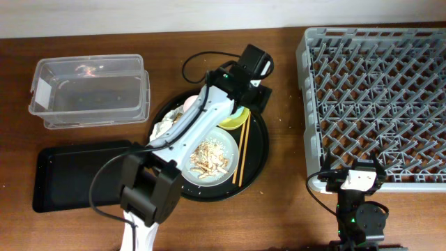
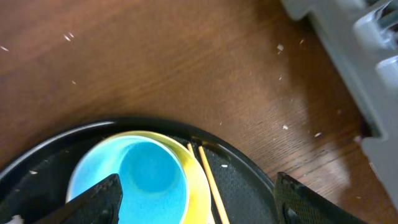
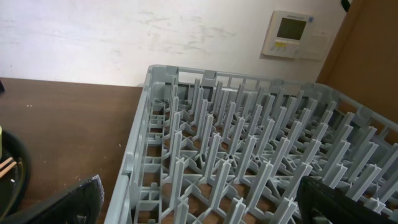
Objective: Sort waste into correct bins and load items into the dishwasher rack
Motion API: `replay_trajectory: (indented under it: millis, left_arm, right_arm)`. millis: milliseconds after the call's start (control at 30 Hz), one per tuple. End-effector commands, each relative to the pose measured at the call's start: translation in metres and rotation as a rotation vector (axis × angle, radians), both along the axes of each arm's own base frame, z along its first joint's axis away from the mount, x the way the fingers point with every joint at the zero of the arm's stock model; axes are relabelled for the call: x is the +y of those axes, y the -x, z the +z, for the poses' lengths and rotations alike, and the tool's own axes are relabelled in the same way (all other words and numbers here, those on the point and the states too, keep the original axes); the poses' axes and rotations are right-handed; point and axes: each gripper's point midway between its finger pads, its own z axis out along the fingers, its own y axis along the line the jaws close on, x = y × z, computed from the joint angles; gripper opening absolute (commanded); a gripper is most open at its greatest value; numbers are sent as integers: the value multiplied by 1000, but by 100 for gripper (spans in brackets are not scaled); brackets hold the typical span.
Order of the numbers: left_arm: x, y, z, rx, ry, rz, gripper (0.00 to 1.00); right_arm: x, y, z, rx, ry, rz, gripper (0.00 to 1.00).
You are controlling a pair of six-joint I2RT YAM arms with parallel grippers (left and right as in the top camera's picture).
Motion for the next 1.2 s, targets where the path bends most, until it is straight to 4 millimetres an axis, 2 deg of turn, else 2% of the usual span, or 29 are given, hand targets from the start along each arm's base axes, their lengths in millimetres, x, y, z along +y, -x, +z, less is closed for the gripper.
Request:
replay_trajectory:
  millis: [0,33,133,233,367,467,533,600,633,700,900,1000,1067,1167]
  left_arm:
    - [-3,-4,-29,35,-29,0,69]
    - [-3,-2,-31,42,-34,-1,58]
    - [-1,1,-36,60,-48,0,56]
    - [5,12,-51,113,-88,-5,46]
    - [5,14,-64,135,-104,-7,36]
    - [1,16,-64,134,-105,-16,20]
    - [-1,16,-62,130,-102,-19,19]
    - [-3,15,-59,124,-97,-20,8]
    - [-4,13,-56,119,-94,-19,8]
    - [-7,11,-43,109,-86,-21,1]
    - [-6,7,33,72,-57,-14,1]
    - [4,9,69,77,-15,50,1]
    - [4,16,83,110,31,68,1]
    - [10,19,81,128,16,74,1]
  right_arm:
    - [-4,1,-3,6,-4,-24,98]
    - [-4,1,-3,6,-4,-24,98]
    - [-4,1,-3,6,-4,-24,99]
    - [-4,1,-3,6,-4,-24,98]
    - [-4,1,-3,6,-4,-24,98]
    - [-4,1,-3,6,-4,-24,98]
    - [-4,1,-3,6,-4,-24,98]
    - [-4,1,-3,6,-4,-24,98]
    - [-4,1,-3,6,-4,-24,98]
    - [-4,1,-3,6,-4,-24,98]
    - [-4,1,-3,6,-4,-24,98]
    - [-4,1,-3,6,-4,-24,98]
    - [-4,1,-3,6,-4,-24,98]
    - [-4,1,-3,6,-4,-24,98]
